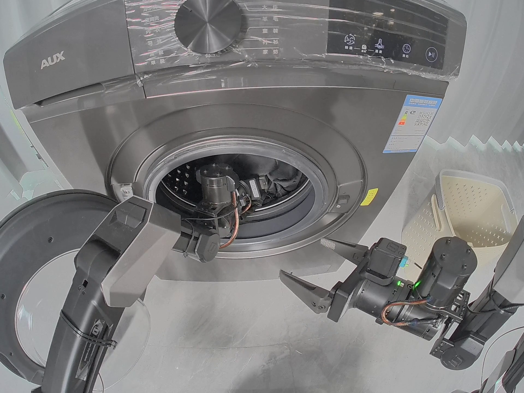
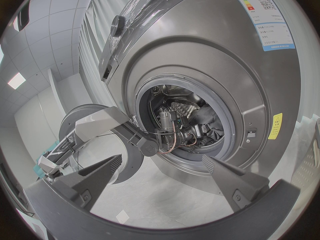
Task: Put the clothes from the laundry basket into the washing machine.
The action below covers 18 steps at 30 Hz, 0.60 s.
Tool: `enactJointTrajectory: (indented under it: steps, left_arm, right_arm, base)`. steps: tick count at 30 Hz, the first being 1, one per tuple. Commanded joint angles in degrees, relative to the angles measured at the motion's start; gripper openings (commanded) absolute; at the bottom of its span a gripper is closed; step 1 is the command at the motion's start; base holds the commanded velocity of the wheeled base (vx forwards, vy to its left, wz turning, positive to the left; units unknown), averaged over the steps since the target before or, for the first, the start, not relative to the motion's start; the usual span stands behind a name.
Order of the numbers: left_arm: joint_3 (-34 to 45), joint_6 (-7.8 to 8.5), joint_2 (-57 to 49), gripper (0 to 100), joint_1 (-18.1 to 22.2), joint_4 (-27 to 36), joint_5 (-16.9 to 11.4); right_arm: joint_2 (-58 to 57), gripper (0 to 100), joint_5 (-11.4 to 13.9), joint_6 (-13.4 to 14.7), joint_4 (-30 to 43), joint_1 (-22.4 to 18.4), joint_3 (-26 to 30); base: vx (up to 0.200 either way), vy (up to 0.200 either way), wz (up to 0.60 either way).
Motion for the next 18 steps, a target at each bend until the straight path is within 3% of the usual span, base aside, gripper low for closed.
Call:
enactJointTrajectory:
  steps: [1, 3, 8, 13, 18]
  left_arm:
    - [10.5, 0.15, -8.6, 100, -1.3, -0.5, -0.7]
    - [15.5, 0.41, -12.1, 100, -1.7, -0.5, -1.2]
    - [28.8, 4.36, -19.4, 100, -2.9, -3.2, -2.6]
    - [40.5, 5.24, -25.1, 100, -4.7, -5.1, -4.8]
    - [49.2, 7.62, -27.9, 100, -6.2, -9.2, -6.5]
  right_arm:
    - [-0.1, 100, 0.0, 0.0, 0.0, -0.1, 0.2]
    - [-0.3, 100, 0.0, 0.0, 0.0, -0.2, 0.1]
    - [-0.4, 100, 0.0, 0.0, 0.1, -0.2, 0.2]
    - [-0.5, 100, -0.1, 0.0, 0.1, -0.4, 0.8]
    - [-0.7, 100, -0.1, 0.1, 0.1, -0.9, 1.1]
  base:
    - [0.0, 0.0, 0.0]
    - [0.0, 0.0, 0.0]
    - [0.0, 0.0, 0.0]
    - [0.0, 0.0, 0.0]
    - [0.0, 0.0, 0.0]
